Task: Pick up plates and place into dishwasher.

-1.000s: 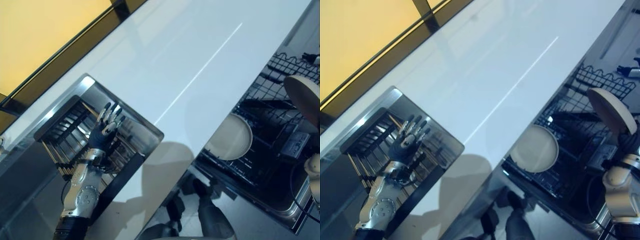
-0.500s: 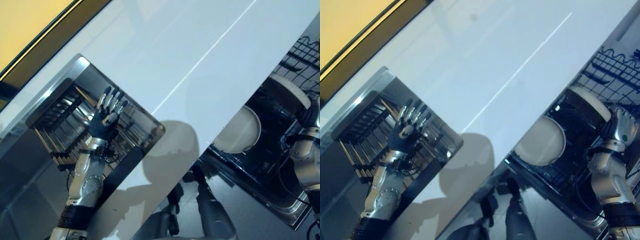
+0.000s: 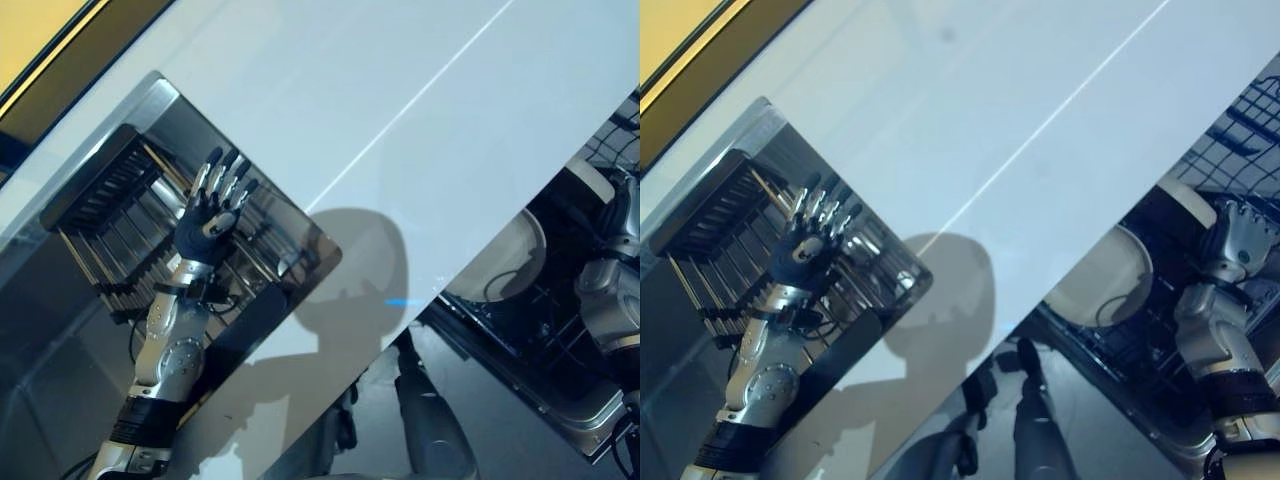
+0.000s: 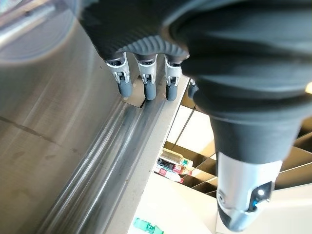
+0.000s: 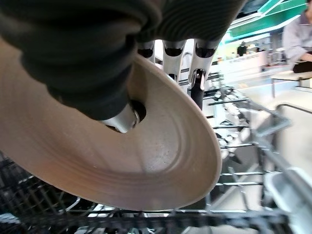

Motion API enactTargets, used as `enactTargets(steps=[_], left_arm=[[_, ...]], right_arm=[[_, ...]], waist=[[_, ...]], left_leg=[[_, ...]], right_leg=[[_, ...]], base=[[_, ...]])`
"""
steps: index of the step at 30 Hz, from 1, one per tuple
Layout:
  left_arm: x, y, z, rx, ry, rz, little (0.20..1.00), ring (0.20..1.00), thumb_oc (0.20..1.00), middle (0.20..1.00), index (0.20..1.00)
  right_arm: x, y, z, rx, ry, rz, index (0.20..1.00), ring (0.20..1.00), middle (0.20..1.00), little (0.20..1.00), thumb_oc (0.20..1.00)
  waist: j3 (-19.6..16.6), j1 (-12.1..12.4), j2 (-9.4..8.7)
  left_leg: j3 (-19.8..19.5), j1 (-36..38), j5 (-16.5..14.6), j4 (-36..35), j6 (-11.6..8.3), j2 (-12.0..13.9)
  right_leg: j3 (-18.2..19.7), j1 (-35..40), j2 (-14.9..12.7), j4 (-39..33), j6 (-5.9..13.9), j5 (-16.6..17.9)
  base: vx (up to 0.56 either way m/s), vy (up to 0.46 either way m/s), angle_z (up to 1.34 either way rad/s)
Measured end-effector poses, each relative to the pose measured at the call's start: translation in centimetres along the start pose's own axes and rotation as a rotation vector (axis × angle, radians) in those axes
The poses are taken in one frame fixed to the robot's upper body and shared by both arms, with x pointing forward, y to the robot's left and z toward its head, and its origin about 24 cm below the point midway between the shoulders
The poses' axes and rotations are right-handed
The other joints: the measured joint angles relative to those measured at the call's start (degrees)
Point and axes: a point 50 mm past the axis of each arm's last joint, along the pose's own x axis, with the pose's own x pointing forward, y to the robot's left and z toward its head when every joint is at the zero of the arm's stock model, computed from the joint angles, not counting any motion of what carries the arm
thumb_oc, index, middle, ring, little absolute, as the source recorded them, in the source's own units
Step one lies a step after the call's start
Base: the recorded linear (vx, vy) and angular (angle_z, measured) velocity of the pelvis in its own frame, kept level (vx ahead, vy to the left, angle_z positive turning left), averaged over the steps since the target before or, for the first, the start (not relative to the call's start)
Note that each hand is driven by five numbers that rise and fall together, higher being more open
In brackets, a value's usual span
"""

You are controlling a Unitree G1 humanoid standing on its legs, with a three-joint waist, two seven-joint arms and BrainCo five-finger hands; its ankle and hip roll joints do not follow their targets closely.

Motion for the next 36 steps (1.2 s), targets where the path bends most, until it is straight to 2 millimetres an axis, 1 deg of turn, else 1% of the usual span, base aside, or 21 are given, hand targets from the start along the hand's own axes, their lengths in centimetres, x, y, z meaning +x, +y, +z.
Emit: enactTargets(steps=[3,5,9,12,16,19,22,23,24,26,28,29,30,31,34,36], left_arm=[[0.0,-0.1,0.2,0.001,-0.018,-0.002,1.000,1.000,1.000,1.000,1.000],[0.0,-0.2,0.2,-0.017,-0.029,0.000,1.000,1.000,1.000,1.000,1.000],[0.0,-0.1,0.5,-0.011,-0.041,0.004,1.000,1.000,1.000,1.000,1.000],[0.0,0.1,0.5,-0.020,-0.047,0.021,1.000,1.000,1.000,1.000,1.000],[0.0,0.2,0.6,-0.016,-0.044,0.031,1.000,1.000,1.000,1.000,1.000],[-0.2,0.3,0.5,-0.043,-0.044,0.044,1.000,1.000,1.000,1.000,1.000],[-0.6,0.5,0.3,-0.054,-0.032,0.059,1.000,1.000,1.000,1.000,1.000],[-0.7,0.6,0.2,-0.053,-0.027,0.062,1.000,1.000,1.000,1.000,1.000],[-0.9,0.6,0.2,-0.054,-0.023,0.066,1.000,1.000,1.000,1.000,1.000],[-1.1,0.7,0.1,-0.051,-0.014,0.071,1.000,1.000,1.000,1.000,1.000],[-1.2,0.7,0.0,-0.053,-0.009,0.074,1.000,1.000,1.000,1.000,1.000],[-1.5,0.9,0.0,-0.063,-0.006,0.084,1.000,1.000,1.000,1.000,1.000],[-1.7,0.9,-0.1,-0.077,-0.005,0.094,1.000,1.000,1.000,1.000,1.000],[-1.9,1.0,-0.3,-0.082,-0.002,0.098,1.000,1.000,1.000,1.000,1.000],[-2.1,1.0,-0.4,-0.084,0.006,0.098,1.000,1.000,1.000,1.000,1.000],[-2.2,1.0,-0.6,-0.093,0.021,0.097,1.000,1.000,1.000,1.000,1.000]], right_arm=[[0.4,-0.8,0.1,-0.093,-0.048,-0.051,0.200,0.200,0.200,0.200,0.200],[0.6,-1.3,0.4,-0.151,-0.081,-0.095,0.200,0.200,0.200,0.200,0.200],[1.1,-1.5,1.2,-0.173,-0.091,-0.135,0.200,0.200,0.200,0.200,0.200],[1.7,-1.8,2.0,-0.179,-0.097,-0.150,0.200,0.200,0.200,0.200,0.200],[2.6,-1.9,2.7,-0.190,-0.094,-0.136,0.200,0.200,0.200,0.200,0.200],[3.2,-2.1,3.0,-0.200,-0.080,-0.117,0.200,0.200,0.200,0.200,0.200],[3.5,-2.2,2.8,-0.213,-0.072,-0.101,0.200,0.200,0.200,0.200,0.200],[3.6,-2.3,2.7,-0.217,-0.069,-0.099,0.426,0.426,0.426,0.426,0.426],[3.6,-2.3,2.7,-0.219,-0.065,-0.098,1.000,1.000,1.000,1.000,1.000],[3.7,-2.2,2.0,-0.225,-0.023,-0.068,1.000,1.000,1.000,1.000,1.000],[3.7,-1.2,-0.5,-0.259,0.105,0.015,1.000,1.000,1.000,1.000,1.000],[3.9,-1.6,-1.1,-0.259,0.142,0.003,1.000,1.000,1.000,1.000,1.000],[4.5,-2.5,-1.3,-0.250,0.162,-0.025,1.000,1.000,1.000,1.000,1.000],[4.7,-2.7,-1.8,-0.260,0.182,-0.013,1.000,1.000,1.000,1.000,1.000],[4.7,-2.8,-2.8,-0.274,0.229,-0.002,1.000,1.000,1.000,1.000,1.000],[4.3,-2.5,-3.6,-0.289,0.249,0.014,1.000,1.000,1.000,1.000,1.000]], waist=[[0.53,-0.11,1.11],[0.93,-0.13,1.96],[1.18,-0.40,2.67],[1.29,-0.44,3.05],[1.23,-0.78,3.17],[1.22,-0.69,3.26],[1.21,-0.36,3.39],[1.10,-0.12,3.59],[0.96,-0.05,3.80],[0.77,0.01,4.25],[0.42,0.29,4.88],[0.16,0.25,5.42],[0.20,0.17,6.05],[0.02,0.28,6.43],[-0.16,1.43,6.73],[-0.14,1.73,6.83]], left_leg=[[-0.04,-0.68,0.10,0.10,0.14,-0.34],[-0.12,-0.94,0.21,0.11,0.30,-0.60],[-0.12,-1.74,0.55,0.25,0.61,-1.03],[0.04,-2.07,0.78,0.25,0.92,-1.58],[-0.08,-2.57,1.33,0.38,1.22,-2.18],[-0.13,-2.55,1.74,0.38,1.38,-2.49],[-0.20,-2.58,2.09,0.32,1.29,-2.66],[-0.21,-2.61,2.21,0.29,1.27,-2.68],[-0.29,-2.64,2.30,0.26,1.24,-2.70],[-0.40,-2.74,2.42,0.16,1.34,-2.72],[-0.43,-3.18,2.46,0.09,1.40,-2.77],[-0.44,-3.66,2.61,0.08,1.32,-2.81],[-0.43,-3.64,2.69,0.00,1.30,-2.79],[-0.43,-3.55,2.72,-0.02,1.35,-2.70],[-0.49,-3.25,2.74,0.00,1.04,-2.32],[-0.64,-2.12,2.68,-0.19,0.91,-2.05]], right_leg=[[-1.57,-0.84,-0.86,0.24,-0.01,0.01],[-1.65,-1.14,-1.11,0.42,0.00,0.02],[-1.90,-2.15,-1.71,1.05,0.12,0.08],[-3.87,-3.13,-3.04,1.70,0.32,0.22],[-4.63,-3.70,-4.02,2.11,0.57,0.62],[-5.83,-3.71,-4.87,2.10,0.57,1.02],[-5.83,-3.73,-5.05,2.09,0.49,1.36],[-5.84,-3.77,-5.08,2.09,0.43,1.40],[-5.88,-3.82,-5.11,2.15,0.41,1.41],[-5.95,-4.04,-5.14,2.42,0.39,1.39],[-5.97,-4.71,-5.16,2.82,0.36,1.37],[-5.97,-5.20,-5.17,2.83,0.42,1.42],[-5.97,-5.23,-5.10,2.83,0.46,1.45],[-5.98,-5.16,-4.97,2.83,0.38,1.39],[-6.01,-4.96,-4.48,2.83,0.07,1.24],[-6.13,-3.80,-4.19,2.80,-0.17,1.08]], base=[[0.00,0.000,0.00],[0.02,0.028,0.04],[0.02,0.037,0.01],[0.00,0.011,-0.03],[0.01,0.005,0.02],[0.01,0.011,0.04],[0.00,0.000,0.00],[-0.02,-0.003,0.03],[-0.02,-0.001,0.03],[-0.01,0.001,0.02],[0.00,0.000,0.00],[0.00,0.000,0.00],[0.00,0.000,0.00],[0.00,0.033,-0.03],[0.01,0.029,-0.05],[0.01,0.016,-0.01]])
